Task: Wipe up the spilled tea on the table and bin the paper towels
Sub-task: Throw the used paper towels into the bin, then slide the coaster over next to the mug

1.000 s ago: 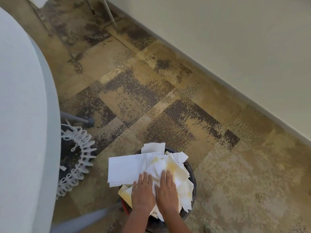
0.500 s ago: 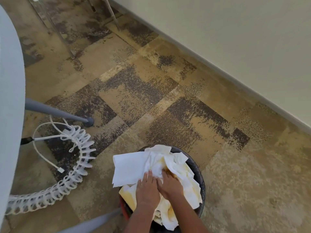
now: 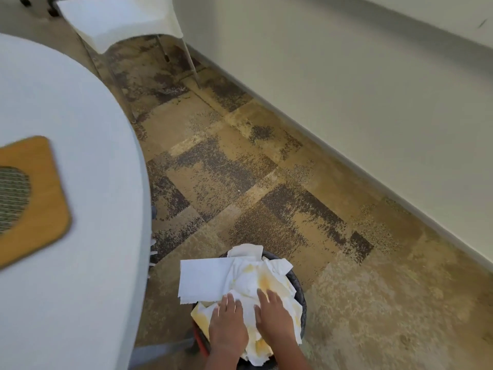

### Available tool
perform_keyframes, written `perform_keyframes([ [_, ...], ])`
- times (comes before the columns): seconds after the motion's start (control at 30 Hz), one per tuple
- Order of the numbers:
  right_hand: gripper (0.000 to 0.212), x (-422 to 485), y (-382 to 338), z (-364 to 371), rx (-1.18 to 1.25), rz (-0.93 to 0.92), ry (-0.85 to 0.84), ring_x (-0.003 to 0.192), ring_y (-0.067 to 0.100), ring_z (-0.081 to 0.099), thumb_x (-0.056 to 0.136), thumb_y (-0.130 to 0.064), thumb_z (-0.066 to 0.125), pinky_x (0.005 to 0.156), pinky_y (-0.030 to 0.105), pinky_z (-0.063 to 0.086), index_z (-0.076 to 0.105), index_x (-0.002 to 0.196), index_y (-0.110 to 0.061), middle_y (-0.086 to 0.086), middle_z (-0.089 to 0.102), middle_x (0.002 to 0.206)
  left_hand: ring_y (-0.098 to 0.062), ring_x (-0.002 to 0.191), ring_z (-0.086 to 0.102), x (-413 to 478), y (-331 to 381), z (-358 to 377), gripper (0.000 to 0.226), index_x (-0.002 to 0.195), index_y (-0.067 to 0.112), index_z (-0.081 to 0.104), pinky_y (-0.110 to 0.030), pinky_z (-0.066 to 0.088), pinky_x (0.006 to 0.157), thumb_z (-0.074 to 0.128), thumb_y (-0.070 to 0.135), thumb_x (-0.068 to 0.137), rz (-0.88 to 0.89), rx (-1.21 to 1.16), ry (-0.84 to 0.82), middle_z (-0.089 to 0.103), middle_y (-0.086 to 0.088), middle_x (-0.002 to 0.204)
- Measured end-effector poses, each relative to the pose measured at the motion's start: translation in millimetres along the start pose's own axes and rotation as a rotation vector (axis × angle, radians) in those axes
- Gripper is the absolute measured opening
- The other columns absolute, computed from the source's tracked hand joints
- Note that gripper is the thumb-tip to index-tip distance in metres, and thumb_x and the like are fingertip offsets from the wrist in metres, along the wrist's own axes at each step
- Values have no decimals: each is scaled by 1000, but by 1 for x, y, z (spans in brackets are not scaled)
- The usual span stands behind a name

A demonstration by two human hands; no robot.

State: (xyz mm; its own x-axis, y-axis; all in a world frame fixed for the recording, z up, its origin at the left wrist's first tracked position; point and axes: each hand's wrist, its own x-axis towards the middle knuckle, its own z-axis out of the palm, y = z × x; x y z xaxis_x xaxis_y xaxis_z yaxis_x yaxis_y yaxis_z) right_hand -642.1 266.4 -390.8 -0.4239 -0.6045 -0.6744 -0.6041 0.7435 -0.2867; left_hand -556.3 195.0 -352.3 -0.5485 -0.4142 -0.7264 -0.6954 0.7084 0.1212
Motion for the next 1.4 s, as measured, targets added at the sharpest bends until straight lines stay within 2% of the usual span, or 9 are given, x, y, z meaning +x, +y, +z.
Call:
perform_keyframes([
  [0.27, 48, -81, -21, -74, -47, -32, 51, 147, 20, 10, 102, -28, 27, 115, 32, 28, 18, 148, -19, 6, 17, 157, -24, 146, -5, -82, 18, -82, 55, 147, 8, 1, -38, 4, 120, 25, 15, 98, 15, -100, 192, -4, -11, 158],
  [0.6, 46, -152, -91, -200, -149, -146, 381, 147, 21, 10, 102, -26, 26, 117, 33, 27, 22, 146, -14, 7, 20, 156, -23, 146, -2, -177, 7, -190, 55, 146, 8, 1, -37, 6, 120, 26, 16, 98, -11, -154, 581, 1, -10, 158],
  [0.87, 46, -184, -174, -248, -225, -266, 546, 147, 22, 14, 101, -28, 30, 116, 34, 30, 25, 145, -16, 5, 24, 156, -23, 146, 1, -242, -50, -242, 54, 146, 8, 3, -38, 8, 120, 25, 22, 99, -114, -182, 829, 4, -12, 158],
  [1.13, 47, -201, -276, -219, -302, -420, 531, 147, 21, 12, 101, -27, 27, 115, 33, 32, 21, 146, -13, 7, 21, 156, -20, 146, 8, -300, -157, -236, 55, 146, 10, 10, -35, 11, 118, 28, 28, 98, -294, -203, 937, 11, -8, 157],
  [1.2, 46, -206, -302, -201, -292, -444, 540, 145, 18, 17, 101, -26, 29, 110, 31, 36, 25, 144, -13, 6, 25, 154, -23, 135, 40, -319, -185, -226, 61, 135, 1, 40, -34, 37, 108, 59, 32, 85, -338, -192, 1005, 40, -19, 145],
  [1.23, 45, -209, -314, -191, -282, -452, 542, 144, 16, 20, 100, -26, 30, 107, 30, 38, 27, 143, -13, 6, 28, 151, -23, 116, 60, -327, -200, -218, 64, 117, -1, 60, -32, 53, 91, 79, 33, 66, -327, -185, 1018, 61, -20, 125],
  [1.27, 43, -212, -326, -179, -273, -458, 536, 142, 15, 23, 100, -26, 30, 104, 29, 40, 30, 141, -13, 5, 31, 149, -21, 97, 70, -335, -216, -208, 63, 98, 2, 72, -31, 59, 73, 89, 33, 45, -334, -134, 1015, 72, -15, 105],
  [1.33, 43, -217, -346, -156, -272, -463, 516, 141, 14, 23, 100, -26, 31, 102, 27, 41, 31, 140, -14, 3, 32, 148, -20, 82, 74, -344, -244, -191, 62, 83, 5, 76, -30, 60, 58, 92, 32, 29, -379, -123, 1043, 77, -10, 88],
  [1.4, 45, -219, -362, -134, -276, -459, 504, 143, 13, 21, 100, -27, 30, 106, 27, 39, 28, 142, -14, 2, 32, 149, -21, 81, 74, -350, -271, -174, 62, 83, 4, 76, -31, 60, 57, 92, 32, 30, -371, -141, 1009, 77, -11, 89],
])
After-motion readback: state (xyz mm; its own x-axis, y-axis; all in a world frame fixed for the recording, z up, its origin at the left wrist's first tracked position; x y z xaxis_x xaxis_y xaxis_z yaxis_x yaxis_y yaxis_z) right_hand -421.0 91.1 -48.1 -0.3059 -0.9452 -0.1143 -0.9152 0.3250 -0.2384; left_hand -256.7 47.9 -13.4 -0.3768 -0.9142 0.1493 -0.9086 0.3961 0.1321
